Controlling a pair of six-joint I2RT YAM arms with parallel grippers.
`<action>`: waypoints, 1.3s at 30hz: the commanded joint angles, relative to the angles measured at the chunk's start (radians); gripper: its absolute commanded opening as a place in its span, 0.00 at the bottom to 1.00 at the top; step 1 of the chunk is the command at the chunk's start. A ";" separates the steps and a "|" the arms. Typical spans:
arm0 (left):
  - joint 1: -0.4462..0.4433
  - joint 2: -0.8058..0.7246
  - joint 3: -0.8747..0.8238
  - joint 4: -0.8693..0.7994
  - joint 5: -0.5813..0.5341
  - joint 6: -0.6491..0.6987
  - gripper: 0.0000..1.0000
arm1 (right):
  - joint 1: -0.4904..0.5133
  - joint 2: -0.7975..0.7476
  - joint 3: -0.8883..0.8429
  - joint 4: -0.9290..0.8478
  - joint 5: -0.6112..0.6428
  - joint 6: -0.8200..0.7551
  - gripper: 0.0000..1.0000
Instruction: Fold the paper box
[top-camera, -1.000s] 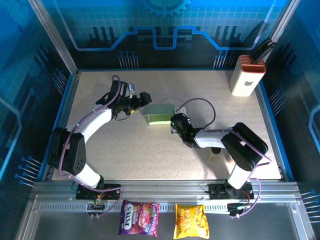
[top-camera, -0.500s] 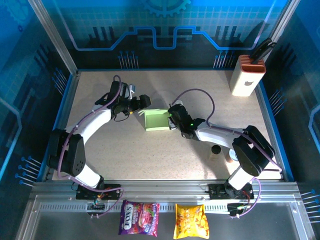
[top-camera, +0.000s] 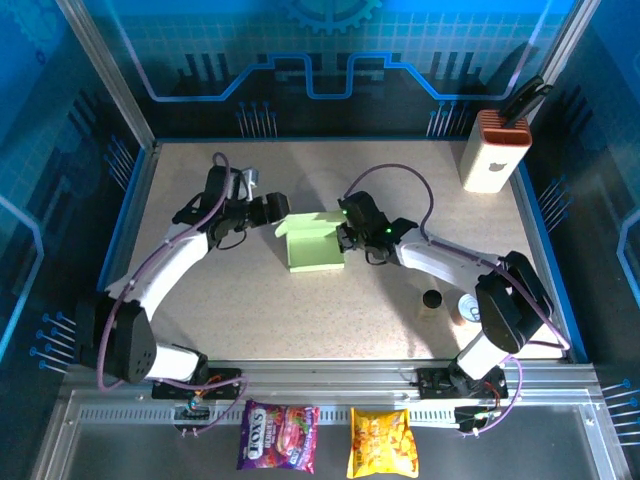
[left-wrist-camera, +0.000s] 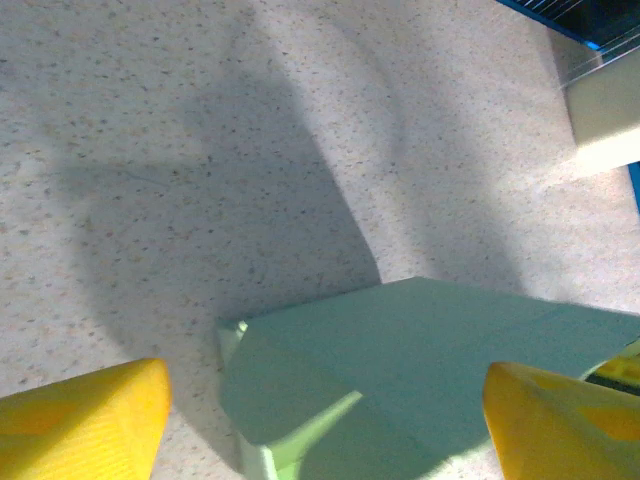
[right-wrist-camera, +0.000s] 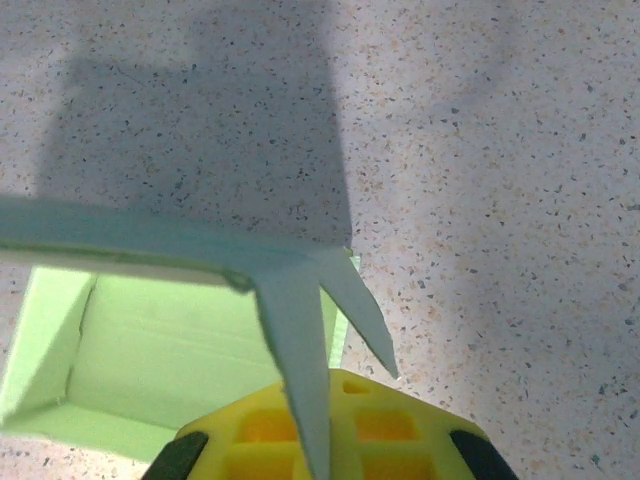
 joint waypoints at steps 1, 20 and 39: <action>0.010 -0.037 -0.066 0.007 -0.041 0.053 0.75 | -0.024 0.011 0.044 -0.092 -0.075 0.005 0.00; -0.049 -0.358 -0.308 0.113 -0.072 0.083 0.68 | -0.062 -0.047 0.084 -0.162 -0.195 -0.065 0.36; -0.203 -0.407 -0.455 0.150 -0.145 0.040 0.57 | -0.178 -0.036 -0.006 -0.046 -0.488 -0.227 0.52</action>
